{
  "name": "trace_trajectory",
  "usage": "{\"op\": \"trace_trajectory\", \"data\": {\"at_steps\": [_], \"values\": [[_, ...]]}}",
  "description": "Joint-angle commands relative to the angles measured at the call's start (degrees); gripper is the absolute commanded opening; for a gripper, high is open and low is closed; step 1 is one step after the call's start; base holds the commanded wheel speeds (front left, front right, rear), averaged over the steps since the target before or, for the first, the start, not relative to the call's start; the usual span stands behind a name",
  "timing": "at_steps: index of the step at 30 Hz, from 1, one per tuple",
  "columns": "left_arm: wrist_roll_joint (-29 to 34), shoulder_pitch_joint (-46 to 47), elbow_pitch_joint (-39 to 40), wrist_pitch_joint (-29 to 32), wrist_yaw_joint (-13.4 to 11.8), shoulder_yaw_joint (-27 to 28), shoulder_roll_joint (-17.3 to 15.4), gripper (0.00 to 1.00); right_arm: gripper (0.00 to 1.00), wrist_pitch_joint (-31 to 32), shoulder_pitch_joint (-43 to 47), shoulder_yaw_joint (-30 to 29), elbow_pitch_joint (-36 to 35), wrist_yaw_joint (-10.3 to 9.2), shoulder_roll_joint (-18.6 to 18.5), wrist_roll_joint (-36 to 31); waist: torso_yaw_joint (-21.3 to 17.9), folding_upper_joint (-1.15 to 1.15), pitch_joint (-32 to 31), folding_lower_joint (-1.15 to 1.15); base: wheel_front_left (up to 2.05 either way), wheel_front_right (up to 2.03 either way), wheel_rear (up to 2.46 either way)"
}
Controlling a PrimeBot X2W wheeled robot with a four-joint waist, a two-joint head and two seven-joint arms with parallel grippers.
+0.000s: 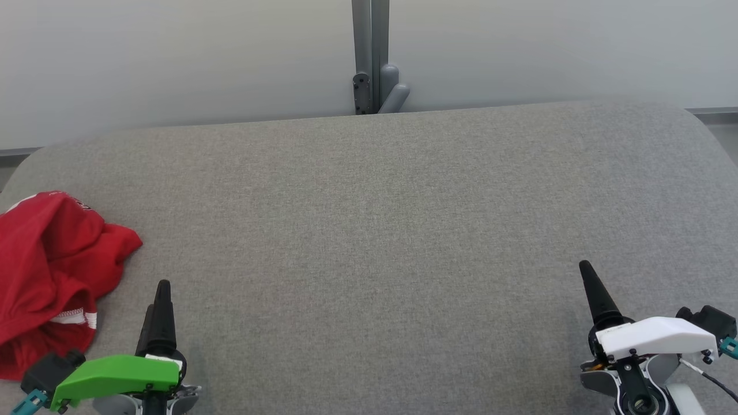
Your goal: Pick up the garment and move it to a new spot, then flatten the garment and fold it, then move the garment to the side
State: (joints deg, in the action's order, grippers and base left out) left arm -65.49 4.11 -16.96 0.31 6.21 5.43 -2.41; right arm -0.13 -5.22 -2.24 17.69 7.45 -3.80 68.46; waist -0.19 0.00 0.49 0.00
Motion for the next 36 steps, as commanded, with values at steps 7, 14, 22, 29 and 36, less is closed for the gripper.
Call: {"op": "trace_trajectory", "data": {"at_steps": [7,14,22,29,36], "values": [[8.49,0.28,0.82,-2.08,-0.75,-0.64,-0.22,1.0,1.0,-1.94,-1.98,1.32,-0.21,0.02,-0.48,-7.23,-0.04,0.0,0.1,0.0,0.0,0.0,0.0],[14.59,0.01,0.72,-3.56,-1.13,-1.18,-0.24,1.0,1.0,-3.4,-2.19,2.2,0.19,0.03,-0.79,-12.71,-0.1,0.0,0.17,0.0,0.0,0.0,0.0],[21.75,-0.2,0.64,-5.14,-1.9,-2.03,-0.3,1.0,1.0,-4.91,-2.56,2.74,0.47,0.03,-1.01,-19.09,-0.17,0.0,0.23,0.0,0.0,0.0,0.0],[27.43,-0.36,0.02,-6.4,-2.79,-2.78,-0.66,1.0,1.0,-6.17,-2.82,3.26,0.91,0.03,-1.14,-24.27,-0.24,0.0,0.26,0.0,0.0,0.0,0.0],[32.0,-0.46,-0.14,-7.4,-3.66,-3.51,-1.02,1.0,1.0,-7.17,-2.98,3.85,1.13,0.03,-1.29,-28.3,-0.3,0.0,0.32,0.0,0.0,0.0,0.0]]}}
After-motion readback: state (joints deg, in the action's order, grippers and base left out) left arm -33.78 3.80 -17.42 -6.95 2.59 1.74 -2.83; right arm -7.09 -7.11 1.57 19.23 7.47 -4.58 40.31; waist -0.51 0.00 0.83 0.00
